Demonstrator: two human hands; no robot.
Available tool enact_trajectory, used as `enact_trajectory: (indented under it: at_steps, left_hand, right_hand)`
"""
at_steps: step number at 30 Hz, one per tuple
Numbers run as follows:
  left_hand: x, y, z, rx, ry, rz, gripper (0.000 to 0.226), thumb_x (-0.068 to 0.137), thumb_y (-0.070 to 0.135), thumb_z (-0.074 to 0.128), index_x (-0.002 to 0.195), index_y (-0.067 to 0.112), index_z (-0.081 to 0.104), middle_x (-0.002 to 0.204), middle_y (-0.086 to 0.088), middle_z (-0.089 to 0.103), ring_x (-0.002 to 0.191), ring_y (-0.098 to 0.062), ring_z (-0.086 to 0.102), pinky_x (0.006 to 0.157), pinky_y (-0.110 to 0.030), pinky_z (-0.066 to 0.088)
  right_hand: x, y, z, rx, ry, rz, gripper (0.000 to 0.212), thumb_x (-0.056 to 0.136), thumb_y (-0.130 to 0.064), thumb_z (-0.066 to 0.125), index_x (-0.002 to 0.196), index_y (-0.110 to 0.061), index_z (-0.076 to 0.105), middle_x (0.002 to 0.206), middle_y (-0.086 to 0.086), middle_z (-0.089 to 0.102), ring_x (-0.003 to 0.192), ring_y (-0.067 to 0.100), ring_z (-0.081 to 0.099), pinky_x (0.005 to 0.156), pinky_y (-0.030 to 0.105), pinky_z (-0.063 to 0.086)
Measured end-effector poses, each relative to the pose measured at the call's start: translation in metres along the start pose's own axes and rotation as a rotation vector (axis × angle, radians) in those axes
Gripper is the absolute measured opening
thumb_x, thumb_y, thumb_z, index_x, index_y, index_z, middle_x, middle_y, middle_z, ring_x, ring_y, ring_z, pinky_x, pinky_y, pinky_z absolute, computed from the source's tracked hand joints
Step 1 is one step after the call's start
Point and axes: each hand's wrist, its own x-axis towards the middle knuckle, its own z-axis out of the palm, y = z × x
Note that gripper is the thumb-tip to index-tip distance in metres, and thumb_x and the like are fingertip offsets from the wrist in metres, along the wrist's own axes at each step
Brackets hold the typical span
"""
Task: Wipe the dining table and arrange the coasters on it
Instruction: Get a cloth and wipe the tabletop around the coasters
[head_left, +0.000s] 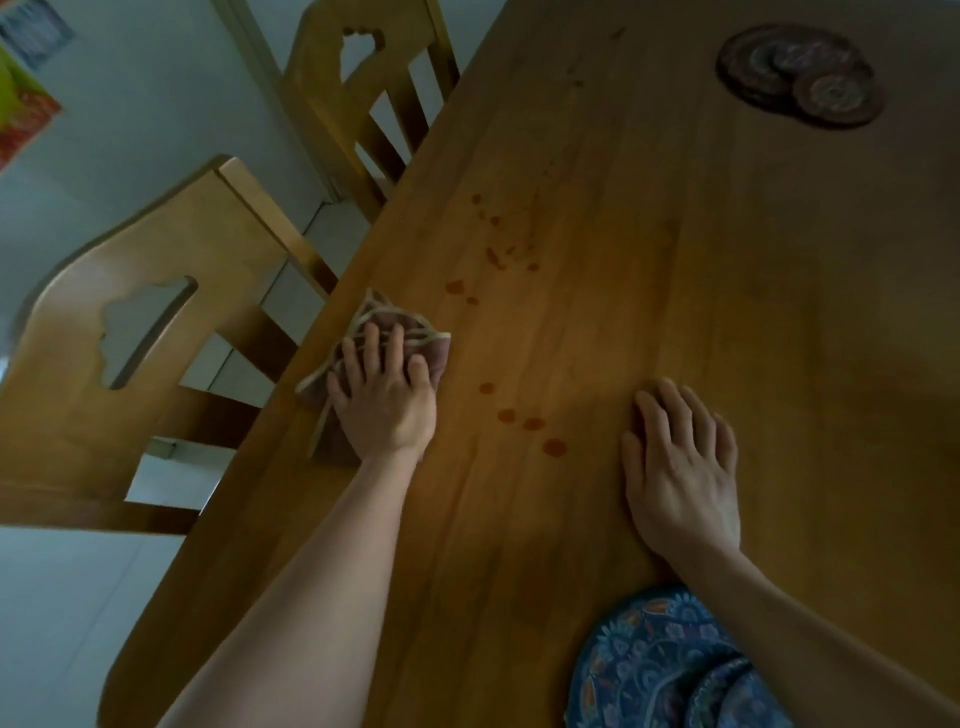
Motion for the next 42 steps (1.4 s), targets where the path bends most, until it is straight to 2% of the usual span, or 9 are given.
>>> enact_trajectory:
  at_steps: [4,7,13,19,25,31,38,40,42]
  left_hand:
    - [-0.035,0.062,0.015,-0.097,-0.084,0.292,0.056,0.1,0.052,0.012,0.15,0.036,0.033,0.161,0.012,0.021,0.15,-0.012,0.008,0.121,-0.044,0.006]
    - [-0.079,0.083,0.024,-0.155,-0.141,0.502,0.05,0.1,0.05,0.022,0.144,0.038,0.042,0.159,0.015,0.027,0.149,-0.009,0.013,0.121,-0.043,0.011]
    - [-0.148,0.02,0.014,-0.045,-0.208,0.746,0.043,0.103,0.051,0.028,0.141,0.041,0.046,0.158,0.019,0.027,0.149,-0.004,0.011,0.12,-0.04,0.014]
    - [-0.105,-0.05,-0.013,0.127,-0.241,0.749,0.05,0.1,0.058,0.016,0.146,0.045,0.034,0.159,0.02,0.022,0.149,-0.006,0.01,0.119,-0.041,0.007]
    - [-0.006,0.012,0.007,0.12,-0.114,0.536,0.056,0.098,0.056,0.013,0.149,0.041,0.03,0.162,0.011,0.02,0.15,-0.016,0.01,0.121,-0.047,0.01]
    - [-0.022,0.038,0.017,0.1,-0.078,0.518,0.055,0.1,0.055,0.014,0.152,0.039,0.026,0.163,0.007,0.017,0.151,-0.019,0.009,0.121,-0.049,0.01]
    - [-0.126,0.013,0.007,-0.013,-0.192,0.496,0.058,0.098,0.058,0.016,0.151,0.04,0.028,0.162,0.012,0.016,0.151,-0.014,0.008,0.121,-0.045,0.01]
    - [-0.129,0.009,-0.005,-0.183,-0.283,0.438,0.061,0.093,0.064,0.012,0.148,0.045,0.03,0.16,0.022,0.013,0.149,-0.005,0.003,0.121,-0.041,0.005]
    - [-0.11,0.011,-0.018,-0.389,-0.324,0.355,0.053,0.095,0.061,0.021,0.143,0.047,0.037,0.157,0.024,0.02,0.148,-0.003,0.011,0.119,-0.04,0.009]
  right_hand:
    - [0.001,-0.002,0.0,0.015,0.011,0.009,0.05,0.103,-0.04,0.025,0.143,-0.016,0.044,0.154,0.005,0.037,0.145,0.024,0.024,0.118,0.046,0.017]
    - [0.001,0.0,-0.001,0.021,0.019,0.003,0.05,0.102,-0.037,0.024,0.143,-0.016,0.044,0.153,0.005,0.038,0.145,0.024,0.026,0.118,0.046,0.018]
    - [-0.001,0.003,-0.003,0.07,0.04,-0.001,0.048,0.102,-0.032,0.024,0.142,-0.017,0.044,0.153,0.003,0.038,0.144,0.024,0.026,0.117,0.047,0.021]
    - [0.001,-0.001,-0.003,0.066,0.048,0.004,0.046,0.102,-0.032,0.027,0.141,-0.017,0.046,0.152,0.004,0.039,0.144,0.023,0.027,0.117,0.046,0.019]
    - [0.0,-0.001,-0.001,0.059,0.051,0.01,0.044,0.102,-0.03,0.029,0.141,-0.016,0.046,0.152,0.004,0.039,0.144,0.024,0.027,0.118,0.046,0.018]
    - [0.0,0.001,0.0,0.052,0.047,0.005,0.045,0.102,-0.031,0.028,0.141,-0.016,0.045,0.152,0.004,0.039,0.144,0.024,0.026,0.118,0.046,0.017]
    - [-0.001,0.002,0.0,0.035,0.03,0.013,0.047,0.102,-0.035,0.027,0.143,-0.021,0.046,0.153,0.0,0.038,0.145,0.02,0.025,0.118,0.042,0.017]
    - [-0.001,-0.001,-0.008,0.094,0.026,0.048,0.051,0.101,-0.042,0.023,0.143,-0.026,0.047,0.155,-0.003,0.037,0.146,0.017,0.021,0.119,0.039,0.013]
    - [-0.002,-0.012,-0.016,0.179,-0.055,0.082,0.058,0.098,-0.055,0.017,0.142,-0.032,0.047,0.157,-0.008,0.032,0.148,0.013,0.014,0.12,0.039,0.006]
